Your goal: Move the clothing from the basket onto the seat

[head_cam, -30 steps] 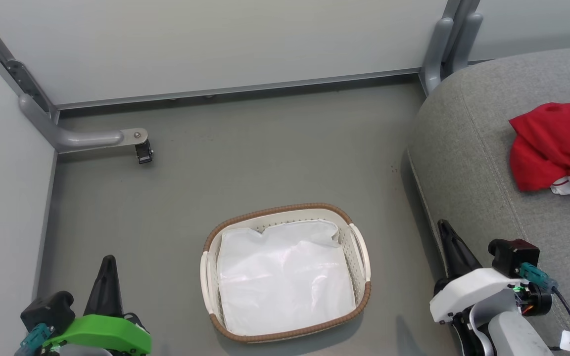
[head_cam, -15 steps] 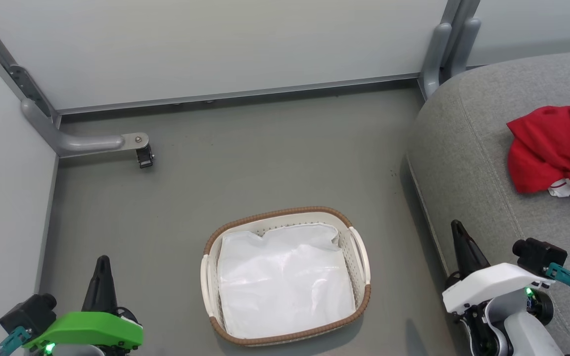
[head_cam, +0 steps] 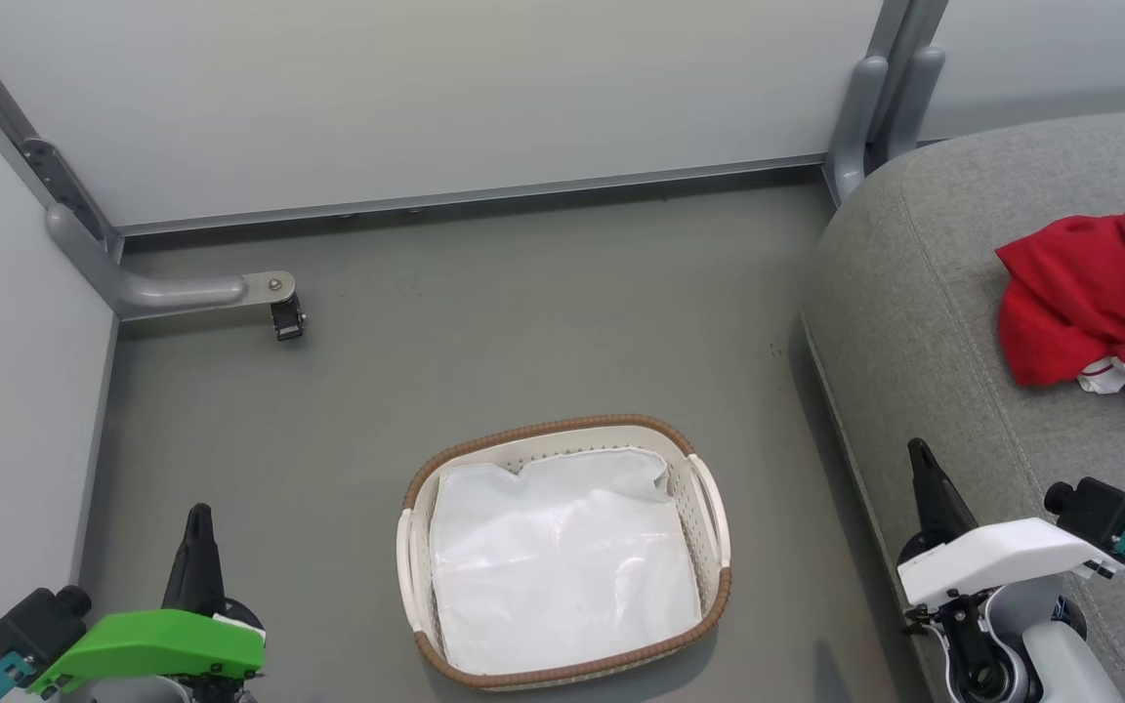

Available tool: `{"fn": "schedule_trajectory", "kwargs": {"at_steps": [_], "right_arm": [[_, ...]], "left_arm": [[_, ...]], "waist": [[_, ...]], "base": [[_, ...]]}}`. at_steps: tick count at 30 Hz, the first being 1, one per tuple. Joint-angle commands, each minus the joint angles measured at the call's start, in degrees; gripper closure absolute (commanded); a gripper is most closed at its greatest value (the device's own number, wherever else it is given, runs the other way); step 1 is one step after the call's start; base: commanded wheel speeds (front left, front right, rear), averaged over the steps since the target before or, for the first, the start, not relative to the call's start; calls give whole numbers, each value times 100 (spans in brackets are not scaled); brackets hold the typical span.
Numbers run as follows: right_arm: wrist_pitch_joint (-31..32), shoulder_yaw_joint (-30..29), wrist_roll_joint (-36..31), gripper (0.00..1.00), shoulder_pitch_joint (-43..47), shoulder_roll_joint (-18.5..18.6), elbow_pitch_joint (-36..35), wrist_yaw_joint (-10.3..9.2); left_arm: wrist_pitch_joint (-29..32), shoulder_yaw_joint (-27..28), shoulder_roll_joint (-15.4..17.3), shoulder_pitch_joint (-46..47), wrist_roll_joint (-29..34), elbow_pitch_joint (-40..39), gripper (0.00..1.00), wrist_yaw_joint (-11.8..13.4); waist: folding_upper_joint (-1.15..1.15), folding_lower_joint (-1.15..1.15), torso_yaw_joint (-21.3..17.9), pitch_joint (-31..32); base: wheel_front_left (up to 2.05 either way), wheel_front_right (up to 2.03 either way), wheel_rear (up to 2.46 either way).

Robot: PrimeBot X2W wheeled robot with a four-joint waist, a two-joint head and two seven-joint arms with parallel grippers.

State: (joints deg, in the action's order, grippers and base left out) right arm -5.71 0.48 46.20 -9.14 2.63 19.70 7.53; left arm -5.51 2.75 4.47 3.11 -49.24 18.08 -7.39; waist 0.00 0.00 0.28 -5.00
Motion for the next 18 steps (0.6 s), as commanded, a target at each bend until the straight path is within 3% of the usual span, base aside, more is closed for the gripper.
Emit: {"fn": "schedule_trajectory", "kwargs": {"at_steps": [1, 18], "right_arm": [[51, -47, 214, 100, 3, 41, -102, -3], [356, -211, 1377, 100, 88, 51, -232, -3]], "left_arm": [[50, 40, 19, 167, -193, -91, 100, -6], [356, 135, -31, 210, -1273, -179, 100, -8]], "waist": [[0, 0, -1, 9], [0, 0, -6, 103]], "base": [[0, 0, 0], [0, 0, 0]]}}
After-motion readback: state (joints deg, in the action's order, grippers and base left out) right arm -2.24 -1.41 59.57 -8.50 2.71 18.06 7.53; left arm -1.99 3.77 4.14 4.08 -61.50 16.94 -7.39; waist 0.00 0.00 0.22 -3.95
